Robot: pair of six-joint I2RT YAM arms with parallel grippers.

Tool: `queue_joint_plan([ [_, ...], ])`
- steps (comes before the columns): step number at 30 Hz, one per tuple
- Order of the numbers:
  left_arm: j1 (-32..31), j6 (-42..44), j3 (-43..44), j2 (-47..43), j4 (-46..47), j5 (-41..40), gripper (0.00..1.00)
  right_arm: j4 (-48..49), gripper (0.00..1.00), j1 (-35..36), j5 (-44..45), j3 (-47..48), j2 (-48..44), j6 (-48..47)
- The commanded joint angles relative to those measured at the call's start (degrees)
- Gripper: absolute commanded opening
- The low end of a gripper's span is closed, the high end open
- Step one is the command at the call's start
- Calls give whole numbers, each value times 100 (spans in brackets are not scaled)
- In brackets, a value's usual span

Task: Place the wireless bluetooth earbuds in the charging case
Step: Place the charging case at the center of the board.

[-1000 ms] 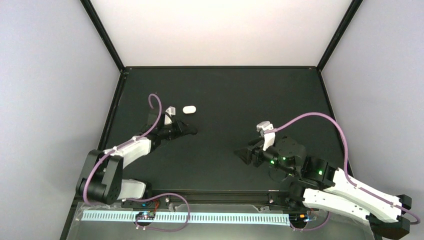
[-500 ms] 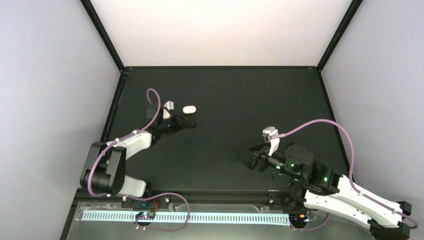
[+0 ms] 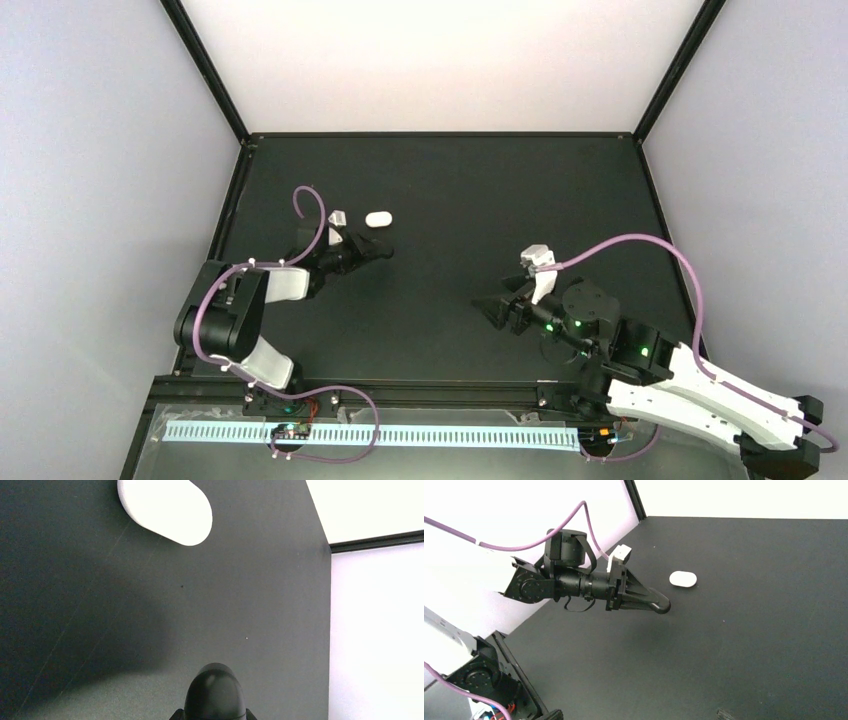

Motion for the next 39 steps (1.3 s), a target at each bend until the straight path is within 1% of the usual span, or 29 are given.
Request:
queue_joint_plan([
  [1, 50, -148, 193, 219, 454, -62, 2, 177, 79, 15, 139, 303, 402, -383],
  [6, 56, -288, 313, 630, 599, -107, 1, 226, 79, 11, 41, 450, 688, -416],
  [13, 68, -613, 511, 1106, 926, -95, 1, 217, 79, 15, -42, 453, 618, -227],
  [21, 72, -588, 646, 1275, 649, -370, 2, 175, 79, 14, -105, 443, 580, -108],
  [27, 77, -511, 581, 1328, 494, -524, 3, -19, 79, 14, -83, 427, 437, 32],
  [29, 72, -515, 524, 1315, 511, -564, 6, -14, 79, 15, -58, 367, 349, 82],
  [34, 74, -392, 485, 1203, 320, -660, 21, -119, 79, 15, -49, 352, 287, 178],
  [39, 75, -286, 493, 1168, 148, -647, 31, -154, 79, 15, 5, 370, 272, 197],
])
